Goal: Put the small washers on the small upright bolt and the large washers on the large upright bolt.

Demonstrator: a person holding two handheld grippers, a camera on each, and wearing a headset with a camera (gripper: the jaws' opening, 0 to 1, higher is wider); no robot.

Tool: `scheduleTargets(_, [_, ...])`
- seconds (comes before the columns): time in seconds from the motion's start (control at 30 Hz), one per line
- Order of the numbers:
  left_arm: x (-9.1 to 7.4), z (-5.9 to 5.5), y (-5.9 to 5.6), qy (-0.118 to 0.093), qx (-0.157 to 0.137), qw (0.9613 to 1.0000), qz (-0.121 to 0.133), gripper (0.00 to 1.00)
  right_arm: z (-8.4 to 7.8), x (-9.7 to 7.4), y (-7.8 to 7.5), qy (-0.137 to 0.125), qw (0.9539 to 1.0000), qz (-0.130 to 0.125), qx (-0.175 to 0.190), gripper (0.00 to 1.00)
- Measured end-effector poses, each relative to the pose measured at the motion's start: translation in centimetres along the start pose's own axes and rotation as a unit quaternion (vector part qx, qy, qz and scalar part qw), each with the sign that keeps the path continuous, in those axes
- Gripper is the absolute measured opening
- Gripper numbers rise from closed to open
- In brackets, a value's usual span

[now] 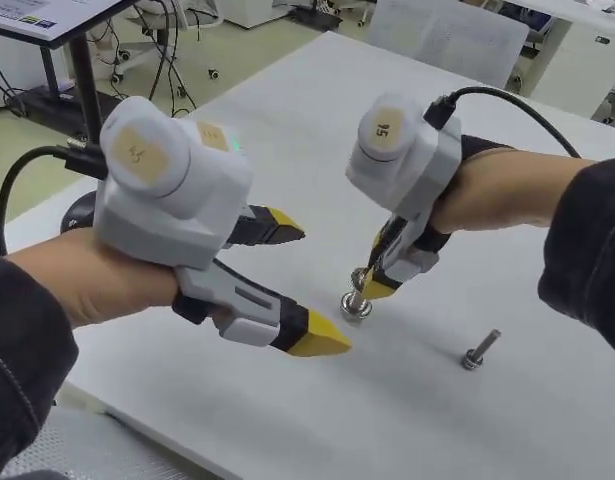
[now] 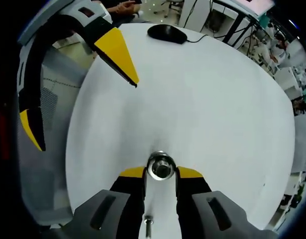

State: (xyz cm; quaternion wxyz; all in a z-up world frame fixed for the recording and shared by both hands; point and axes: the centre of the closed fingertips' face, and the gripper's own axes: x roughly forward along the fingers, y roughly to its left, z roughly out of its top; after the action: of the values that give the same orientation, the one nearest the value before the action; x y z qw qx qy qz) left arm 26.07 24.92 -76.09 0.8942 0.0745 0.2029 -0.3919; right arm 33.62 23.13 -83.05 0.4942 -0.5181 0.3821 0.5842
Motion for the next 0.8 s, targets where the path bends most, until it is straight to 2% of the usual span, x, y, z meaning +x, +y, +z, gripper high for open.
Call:
scheduleTargets(0.37, [0.2,0.0,0.0,-0.001,-0.002,1.0000,-0.001,0.74,-0.4,1.3,-0.4,0.005,1.0000,0.007,0.002,0.24])
scheduleTargets(0.8, [0.2,-0.1,0.0,-0.001,-0.004,1.0000,-0.001,0.74,-0.7,2.8,0.2,0.004,0.9998,0.014,0.014,0.24])
